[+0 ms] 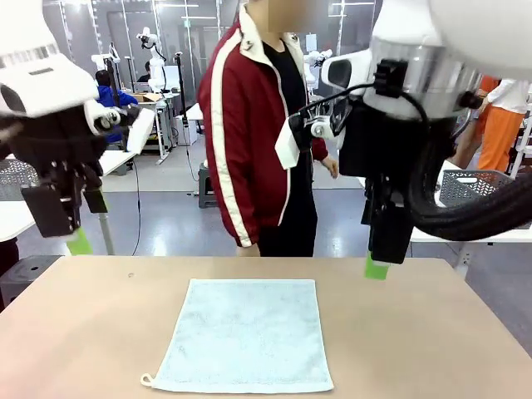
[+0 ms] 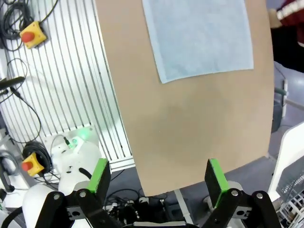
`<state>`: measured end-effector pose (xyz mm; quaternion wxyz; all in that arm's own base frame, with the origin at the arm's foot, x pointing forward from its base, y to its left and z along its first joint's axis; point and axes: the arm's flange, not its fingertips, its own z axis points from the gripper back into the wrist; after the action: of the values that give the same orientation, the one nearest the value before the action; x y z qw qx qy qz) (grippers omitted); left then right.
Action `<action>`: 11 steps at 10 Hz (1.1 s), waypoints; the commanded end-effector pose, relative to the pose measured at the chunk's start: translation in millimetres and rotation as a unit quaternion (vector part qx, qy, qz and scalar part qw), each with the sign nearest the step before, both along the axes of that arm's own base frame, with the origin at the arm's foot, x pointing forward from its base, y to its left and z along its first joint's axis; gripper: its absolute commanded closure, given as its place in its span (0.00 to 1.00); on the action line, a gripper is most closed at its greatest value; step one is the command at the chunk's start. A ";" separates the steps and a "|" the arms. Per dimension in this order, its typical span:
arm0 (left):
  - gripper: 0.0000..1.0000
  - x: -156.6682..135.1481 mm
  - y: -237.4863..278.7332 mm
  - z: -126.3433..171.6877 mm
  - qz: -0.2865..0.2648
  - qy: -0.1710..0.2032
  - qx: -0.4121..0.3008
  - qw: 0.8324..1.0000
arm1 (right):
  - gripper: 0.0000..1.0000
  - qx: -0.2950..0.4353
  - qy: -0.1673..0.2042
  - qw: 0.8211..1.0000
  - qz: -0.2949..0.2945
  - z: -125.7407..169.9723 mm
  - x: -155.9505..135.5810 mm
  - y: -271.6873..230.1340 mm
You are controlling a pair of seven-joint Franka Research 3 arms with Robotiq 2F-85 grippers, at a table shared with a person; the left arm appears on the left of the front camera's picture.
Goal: Fold the towels and place them in the basket.
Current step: When a person lays out a Towel with hook on the table, fold it in half twice.
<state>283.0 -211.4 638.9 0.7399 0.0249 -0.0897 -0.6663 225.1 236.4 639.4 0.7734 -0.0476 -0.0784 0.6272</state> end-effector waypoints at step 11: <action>0.00 18.4 -11.4 -48.1 -0.039 -0.011 -0.004 0.999 | 0.00 -0.002 0.007 0.999 0.042 -34.5 23.0 2.0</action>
<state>293.2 -217.0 613.3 0.7180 0.0316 -0.0978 -0.6885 237.2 237.2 623.7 0.7571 -0.0413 -0.0722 0.6480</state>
